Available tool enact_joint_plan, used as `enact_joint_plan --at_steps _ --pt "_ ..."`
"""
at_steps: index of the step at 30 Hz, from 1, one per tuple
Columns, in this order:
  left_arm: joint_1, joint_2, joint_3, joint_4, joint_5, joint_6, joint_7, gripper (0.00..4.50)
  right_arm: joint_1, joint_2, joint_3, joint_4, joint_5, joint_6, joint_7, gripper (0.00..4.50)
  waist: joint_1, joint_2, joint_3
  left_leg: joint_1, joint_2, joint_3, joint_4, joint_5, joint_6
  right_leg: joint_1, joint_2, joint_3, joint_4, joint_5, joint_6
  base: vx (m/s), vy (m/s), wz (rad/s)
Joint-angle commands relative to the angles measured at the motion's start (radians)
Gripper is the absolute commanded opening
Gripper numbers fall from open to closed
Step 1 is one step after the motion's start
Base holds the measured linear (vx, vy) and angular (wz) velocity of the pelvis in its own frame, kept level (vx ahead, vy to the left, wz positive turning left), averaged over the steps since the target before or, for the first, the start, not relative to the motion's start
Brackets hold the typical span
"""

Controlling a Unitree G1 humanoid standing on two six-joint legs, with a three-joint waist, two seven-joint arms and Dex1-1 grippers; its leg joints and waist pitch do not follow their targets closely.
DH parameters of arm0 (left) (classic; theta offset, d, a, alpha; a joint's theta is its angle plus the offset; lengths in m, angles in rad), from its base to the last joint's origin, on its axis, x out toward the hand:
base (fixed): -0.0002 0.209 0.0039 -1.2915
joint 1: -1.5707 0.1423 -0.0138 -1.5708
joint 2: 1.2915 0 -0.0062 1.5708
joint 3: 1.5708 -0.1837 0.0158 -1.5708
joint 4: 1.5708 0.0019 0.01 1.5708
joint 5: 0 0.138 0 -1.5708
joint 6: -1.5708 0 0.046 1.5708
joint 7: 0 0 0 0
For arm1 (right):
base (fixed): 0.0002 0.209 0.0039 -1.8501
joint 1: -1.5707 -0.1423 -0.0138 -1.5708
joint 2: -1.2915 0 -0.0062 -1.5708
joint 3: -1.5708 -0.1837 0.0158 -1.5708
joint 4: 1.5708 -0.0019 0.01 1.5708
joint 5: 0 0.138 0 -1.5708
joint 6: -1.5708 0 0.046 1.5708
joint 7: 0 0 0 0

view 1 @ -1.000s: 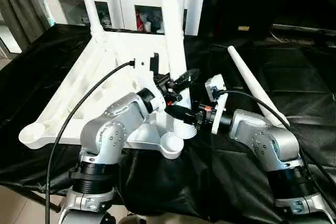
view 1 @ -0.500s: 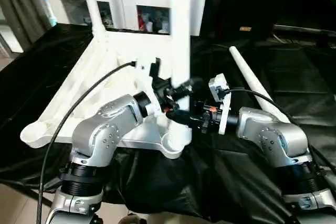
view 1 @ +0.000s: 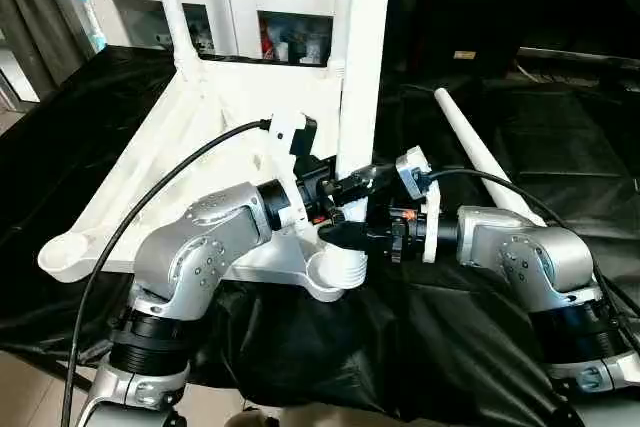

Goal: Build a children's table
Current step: Pick table leg

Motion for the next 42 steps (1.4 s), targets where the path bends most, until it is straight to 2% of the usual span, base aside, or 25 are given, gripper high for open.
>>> enact_joint_plan --at_steps 1,5,7,15,16,18,22,28,29,32,35,42 --pt "-0.001 -0.003 -0.006 -0.044 -0.02 0.001 -0.026 1.93 -0.014 -0.018 0.004 0.017 -0.009 0.012 -0.012 2.52 0.001 -0.01 -0.083 0.024 0.056 -0.03 -0.069 -0.109 -0.004 0.047 -0.072 0.045 -0.069 -0.12 -0.216 0.0 0.0 0.0" --pt "-0.003 -0.004 -0.004 -0.041 -0.024 0.001 -0.03 1.93 -0.014 -0.018 0.003 0.021 -0.014 0.01 -0.01 2.34 0.001 -0.01 -0.084 0.024 0.056 -0.031 -0.069 -0.102 -0.003 0.048 -0.071 0.044 -0.068 -0.109 -0.217 0.0 0.0 0.0" --pt "-0.003 -0.005 -0.002 -0.041 -0.027 0.002 -0.03 1.93 -0.014 -0.015 0.001 0.025 -0.014 0.008 -0.011 2.07 0.001 -0.009 -0.083 0.023 0.055 -0.03 -0.069 -0.104 -0.002 0.047 -0.071 0.044 -0.068 -0.111 -0.219 0.0 0.0 0.0" --pt "0.001 -0.006 -0.004 -0.046 -0.035 0.011 -0.034 1.92 -0.007 -0.01 0.002 0.02 -0.025 -0.017 -0.014 1.98 0.002 -0.008 -0.083 0.024 0.056 -0.031 -0.069 -0.112 -0.007 0.047 -0.071 0.044 -0.068 -0.116 -0.22 0.0 0.0 0.0" --pt "0.003 -0.003 -0.008 -0.046 -0.033 0.011 -0.038 1.92 -0.006 -0.007 0.0 0.019 -0.025 -0.02 -0.015 2.67 0.002 -0.008 -0.083 0.024 0.056 -0.031 -0.069 -0.11 -0.007 0.047 -0.071 0.044 -0.068 -0.114 -0.219 0.0 0.0 0.0" --pt "0.005 -0.001 -0.01 -0.046 -0.031 0.01 -0.04 1.92 -0.006 -0.006 -0.001 0.018 -0.022 -0.017 -0.014 2.66 0.002 -0.008 -0.084 0.024 0.056 -0.031 -0.069 -0.108 -0.006 0.048 -0.071 0.044 -0.068 -0.111 -0.219 0.0 0.0 0.0" --pt "0.007 0.003 -0.013 -0.046 -0.028 0.012 -0.045 1.92 -0.007 -0.008 -0.003 0.017 -0.017 -0.01 -0.013 3.14 0.001 -0.007 -0.084 0.024 0.055 -0.031 -0.069 -0.108 -0.005 0.048 -0.07 0.043 -0.067 -0.11 -0.221 0.0 0.0 0.0" --pt "0.005 0.002 -0.012 -0.045 -0.028 0.012 -0.047 1.92 -0.004 -0.011 -0.004 0.006 0.005 0.006 0.01 3.16 0.002 -0.008 -0.083 0.024 0.055 -0.031 -0.069 -0.111 -0.004 0.048 -0.071 0.044 -0.068 -0.113 -0.221 0.0 0.0 0.0" --pt "0.006 0.002 -0.011 -0.046 -0.028 0.012 -0.049 1.92 -0.003 -0.011 -0.003 0.004 0.006 0.007 0.012 2.89 0.002 -0.008 -0.084 0.024 0.056 -0.031 -0.069 -0.107 -0.004 0.049 -0.071 0.044 -0.067 -0.111 -0.221 0.0 0.0 0.0" --pt "0.004 0.0 -0.01 -0.045 -0.029 0.012 -0.052 1.92 -0.004 -0.011 -0.005 0.005 0.011 0.01 0.017 2.82 0.002 -0.01 -0.084 0.023 0.055 -0.031 -0.068 -0.104 -0.003 0.049 -0.071 0.044 -0.067 -0.105 -0.222 0.0 0.0 0.0" --pt "0.003 -0.001 -0.009 -0.044 -0.03 0.011 -0.052 1.92 -0.005 -0.01 -0.007 0.007 0.01 0.011 0.016 2.43 0.002 -0.008 -0.084 0.025 0.056 -0.031 -0.068 -0.103 -0.001 0.048 -0.071 0.043 -0.067 -0.102 -0.225 0.0 0.0 0.0" --pt "0.004 0.0 -0.001 -0.041 -0.029 0.011 -0.05 1.91 -0.008 -0.002 -0.015 0.022 0.003 -0.007 0.003 2.07 0.002 -0.007 -0.085 0.024 0.056 -0.031 -0.068 -0.101 -0.002 0.048 -0.071 0.043 -0.066 -0.1 -0.225 0.0 0.0 0.0"
